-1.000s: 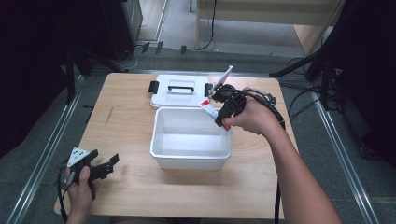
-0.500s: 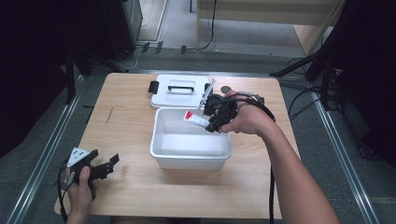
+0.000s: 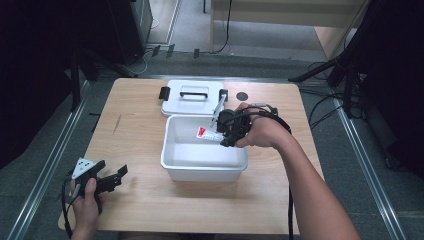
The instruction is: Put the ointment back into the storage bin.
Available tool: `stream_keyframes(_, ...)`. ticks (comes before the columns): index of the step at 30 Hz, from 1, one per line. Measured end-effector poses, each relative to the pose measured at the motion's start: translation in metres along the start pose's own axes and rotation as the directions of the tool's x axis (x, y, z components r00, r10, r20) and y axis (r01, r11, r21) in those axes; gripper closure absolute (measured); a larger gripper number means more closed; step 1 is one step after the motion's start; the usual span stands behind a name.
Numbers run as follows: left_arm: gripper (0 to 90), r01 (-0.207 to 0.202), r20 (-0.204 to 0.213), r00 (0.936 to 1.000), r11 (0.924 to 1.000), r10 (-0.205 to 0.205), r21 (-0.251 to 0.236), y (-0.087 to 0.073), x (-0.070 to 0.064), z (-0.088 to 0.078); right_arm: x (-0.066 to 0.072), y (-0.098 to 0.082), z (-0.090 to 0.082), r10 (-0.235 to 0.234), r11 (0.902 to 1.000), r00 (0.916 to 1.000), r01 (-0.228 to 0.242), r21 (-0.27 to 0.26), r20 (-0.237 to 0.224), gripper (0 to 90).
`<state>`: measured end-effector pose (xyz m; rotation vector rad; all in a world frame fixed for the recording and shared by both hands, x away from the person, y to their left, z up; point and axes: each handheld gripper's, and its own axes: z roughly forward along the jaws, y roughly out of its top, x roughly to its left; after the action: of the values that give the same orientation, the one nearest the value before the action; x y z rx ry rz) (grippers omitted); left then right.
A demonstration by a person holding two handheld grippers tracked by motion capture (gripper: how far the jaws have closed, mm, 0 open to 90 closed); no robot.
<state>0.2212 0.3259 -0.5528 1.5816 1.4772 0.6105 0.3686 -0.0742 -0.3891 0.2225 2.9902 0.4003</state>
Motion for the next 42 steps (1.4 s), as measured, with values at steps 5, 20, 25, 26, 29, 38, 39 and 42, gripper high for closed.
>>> stream_keyframes(5,9.6,0.0,0.0,1.0,1.0,0.0,0.0,0.0,0.0,0.0,0.0,-0.003,0.009,0.001,0.9999,0.9999,-0.001,0.013,-0.012,71.6)
stream_keyframes(20,9.7,-0.002,0.001,1.0,1.0,0.002,0.002,0.0,0.0,0.0,0.003,-0.002,0.038,-0.005,0.9969,0.9992,0.008,0.079,-0.041,71.6)
stream_keyframes(25,9.7,-0.001,0.001,1.0,1.0,0.001,0.003,0.0,0.0,0.0,0.004,-0.002,0.048,-0.021,0.9952,0.9983,0.026,0.095,-0.054,71.6)
stream_keyframes(26,9.7,-0.002,0.001,1.0,1.0,0.002,0.003,0.0,0.0,0.0,0.005,0.0,0.05,-0.011,0.9937,0.9985,0.017,0.111,-0.054,71.6)
stream_keyframes(29,9.7,-0.002,0.001,1.0,1.0,0.002,0.003,0.0,0.0,0.0,0.006,0.002,0.055,-0.014,0.9924,0.9981,0.021,0.121,-0.06,71.7)
stream_keyframes(38,9.7,-0.002,0.002,1.0,1.0,0.002,0.003,0.0,0.0,0.0,0.007,0.008,0.068,-0.021,0.9852,0.9976,0.032,0.168,-0.067,71.6)
stream_keyframes(39,9.7,-0.002,0.002,1.0,1.0,0.002,0.003,0.0,0.0,0.0,0.008,0.008,0.069,-0.009,0.9834,0.9977,0.021,0.18,-0.067,71.7)
stream_keyframes(42,9.7,-0.002,0.003,1.0,1.0,0.002,0.003,0.0,0.0,0.0,0.007,0.009,0.073,-0.005,0.9807,0.9973,0.019,0.195,-0.074,71.7)
